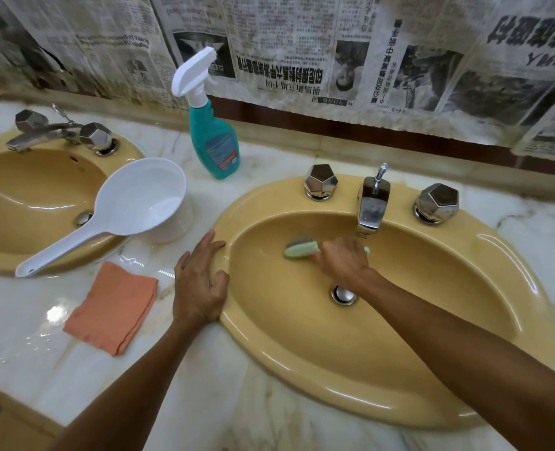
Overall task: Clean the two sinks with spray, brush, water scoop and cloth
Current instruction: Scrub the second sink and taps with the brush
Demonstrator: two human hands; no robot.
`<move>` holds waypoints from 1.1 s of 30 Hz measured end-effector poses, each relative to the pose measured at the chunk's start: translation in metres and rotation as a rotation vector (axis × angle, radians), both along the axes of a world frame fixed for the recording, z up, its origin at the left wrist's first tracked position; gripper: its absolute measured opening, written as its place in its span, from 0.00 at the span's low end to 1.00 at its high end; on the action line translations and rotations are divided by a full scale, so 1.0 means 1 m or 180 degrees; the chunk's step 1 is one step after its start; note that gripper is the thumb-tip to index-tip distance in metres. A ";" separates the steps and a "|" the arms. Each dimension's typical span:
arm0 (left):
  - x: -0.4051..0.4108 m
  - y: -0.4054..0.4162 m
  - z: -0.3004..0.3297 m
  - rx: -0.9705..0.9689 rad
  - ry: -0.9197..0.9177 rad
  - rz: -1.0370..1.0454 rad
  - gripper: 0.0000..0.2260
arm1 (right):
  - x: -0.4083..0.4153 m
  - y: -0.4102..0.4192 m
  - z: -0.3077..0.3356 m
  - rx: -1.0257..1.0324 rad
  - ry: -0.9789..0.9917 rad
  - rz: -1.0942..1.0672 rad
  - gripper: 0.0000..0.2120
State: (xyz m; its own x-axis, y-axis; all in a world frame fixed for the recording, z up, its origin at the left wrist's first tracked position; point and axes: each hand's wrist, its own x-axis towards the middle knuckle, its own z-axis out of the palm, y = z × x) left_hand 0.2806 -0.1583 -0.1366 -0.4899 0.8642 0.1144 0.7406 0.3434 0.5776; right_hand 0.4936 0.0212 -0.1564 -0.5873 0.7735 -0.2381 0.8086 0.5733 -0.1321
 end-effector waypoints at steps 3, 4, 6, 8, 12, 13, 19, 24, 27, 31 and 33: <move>0.001 -0.001 0.000 -0.0054 0.0005 -0.0021 0.28 | -0.007 -0.002 0.008 0.0142 0.0578 -0.0150 0.20; 0.001 -0.001 0.000 -0.0047 0.0006 -0.0019 0.28 | -0.006 -0.004 0.005 0.0123 0.0473 -0.0134 0.20; 0.001 -0.001 0.001 -0.0022 0.0001 -0.0010 0.28 | 0.006 -0.003 -0.009 -0.0216 -0.0015 -0.0129 0.15; 0.001 -0.001 0.000 -0.0016 -0.0008 -0.0006 0.27 | 0.028 0.008 -0.022 -0.0876 -0.0347 -0.0408 0.12; 0.000 -0.001 0.000 0.0002 -0.0017 -0.0014 0.27 | 0.053 0.024 -0.026 -0.1170 -0.0143 -0.0944 0.15; 0.000 -0.001 -0.001 -0.0002 -0.0022 -0.0019 0.27 | 0.054 0.020 -0.029 -0.1078 0.0037 -0.1038 0.14; 0.000 -0.001 -0.001 -0.0010 -0.0037 -0.0016 0.27 | 0.057 0.016 -0.037 -0.1570 -0.0027 -0.0982 0.14; -0.001 -0.001 -0.002 0.0034 -0.0017 -0.0030 0.27 | 0.047 0.004 -0.032 -0.0268 -0.0379 -0.0569 0.14; 0.000 -0.001 -0.001 0.0029 -0.0017 -0.0004 0.27 | 0.018 -0.002 -0.016 0.0207 -0.0195 -0.0338 0.15; 0.000 -0.001 -0.003 0.0020 -0.0026 -0.0012 0.27 | 0.011 0.004 -0.003 0.0605 0.0623 -0.0667 0.21; 0.000 -0.001 -0.003 0.0034 -0.0044 0.0000 0.27 | 0.026 -0.003 -0.021 0.0296 0.0276 -0.0738 0.19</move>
State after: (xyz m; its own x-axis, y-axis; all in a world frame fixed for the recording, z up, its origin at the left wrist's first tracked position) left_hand 0.2802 -0.1596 -0.1399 -0.4915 0.8630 0.1167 0.7324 0.3372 0.5915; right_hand 0.5193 0.0179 -0.1773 -0.4069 0.9061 -0.1162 0.9078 0.3869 -0.1620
